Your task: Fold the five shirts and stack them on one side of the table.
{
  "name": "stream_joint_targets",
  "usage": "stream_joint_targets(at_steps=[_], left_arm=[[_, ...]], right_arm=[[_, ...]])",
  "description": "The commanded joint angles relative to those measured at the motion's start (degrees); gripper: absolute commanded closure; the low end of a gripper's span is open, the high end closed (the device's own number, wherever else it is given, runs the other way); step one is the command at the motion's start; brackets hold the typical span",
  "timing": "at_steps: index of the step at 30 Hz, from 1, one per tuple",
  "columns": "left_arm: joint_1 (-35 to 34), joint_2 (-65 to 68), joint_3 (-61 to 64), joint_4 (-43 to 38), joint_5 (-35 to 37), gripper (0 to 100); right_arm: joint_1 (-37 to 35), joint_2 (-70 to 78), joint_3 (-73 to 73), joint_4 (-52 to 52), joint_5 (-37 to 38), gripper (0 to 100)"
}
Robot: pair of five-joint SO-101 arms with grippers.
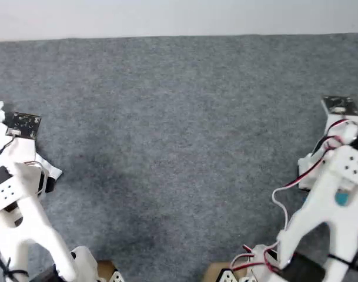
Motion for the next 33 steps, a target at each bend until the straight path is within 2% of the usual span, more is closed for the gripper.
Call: stream_joint_targets(at_steps=[1, 13, 19, 21, 25, 33], left_arm=[[0.0, 5.2, -0.7, -5.2, -0.9, 78], [-0.4, 30.6, -16.9, -5.8, -1.0, 79], [0.0, 38.6, -24.3, -4.6, -1.1, 93], [1.1, 38.5, -26.7, -2.0, -1.1, 99], [4.7, 34.4, -32.2, 5.5, -0.4, 100], [13.3, 16.7, -39.9, 9.5, 10.2, 100]], right_arm=[[-1.7, -5.1, 1.3, 2.3, -0.6, 98.7], [-1.8, -6.5, 1.6, 2.3, -0.7, 98.8], [-1.8, -6.5, 1.6, 2.3, -0.7, 98.9], [-1.7, -6.6, 1.6, 2.3, -0.7, 98.9], [-1.7, -6.6, 1.6, 2.4, -0.7, 98.9], [-1.6, -6.6, 1.6, 2.4, -0.8, 98.9]])
